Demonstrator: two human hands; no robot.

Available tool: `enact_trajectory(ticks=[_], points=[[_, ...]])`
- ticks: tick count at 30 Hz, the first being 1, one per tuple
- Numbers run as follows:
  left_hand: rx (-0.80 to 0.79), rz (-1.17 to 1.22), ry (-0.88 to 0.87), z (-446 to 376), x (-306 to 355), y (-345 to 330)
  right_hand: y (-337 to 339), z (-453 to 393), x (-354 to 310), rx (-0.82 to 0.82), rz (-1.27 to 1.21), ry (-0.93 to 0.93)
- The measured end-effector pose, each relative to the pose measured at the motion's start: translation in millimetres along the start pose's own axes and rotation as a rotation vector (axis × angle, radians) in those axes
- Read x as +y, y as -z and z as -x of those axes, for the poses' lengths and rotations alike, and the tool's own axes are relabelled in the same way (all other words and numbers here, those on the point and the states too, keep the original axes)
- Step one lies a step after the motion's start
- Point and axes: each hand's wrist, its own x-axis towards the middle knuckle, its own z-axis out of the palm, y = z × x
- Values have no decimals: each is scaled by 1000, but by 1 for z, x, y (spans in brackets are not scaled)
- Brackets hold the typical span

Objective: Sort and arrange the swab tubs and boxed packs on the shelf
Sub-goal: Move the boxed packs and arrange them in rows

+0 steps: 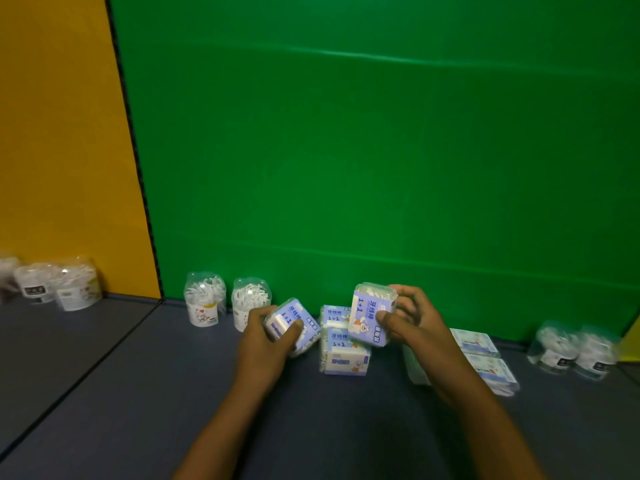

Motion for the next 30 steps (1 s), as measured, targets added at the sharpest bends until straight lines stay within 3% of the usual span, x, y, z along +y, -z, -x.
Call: enact_trajectory(ticks=[8,15,19,23,30], points=[[78,-271,19,-8,-3,-14,5,-9,2,-20,-27,17],[36,-547,-18,0,11,-27,6,-12,-3,-24,50,45],[-99,-679,-64,-4,3,-13,8,-13,-4,-10,77,24],[-231,-569,-163,-7,-1,4,5,-13,-4,12,70,5],[-103,-837,-237,-11,6,12,-14,-9,-9,68,45,-21]])
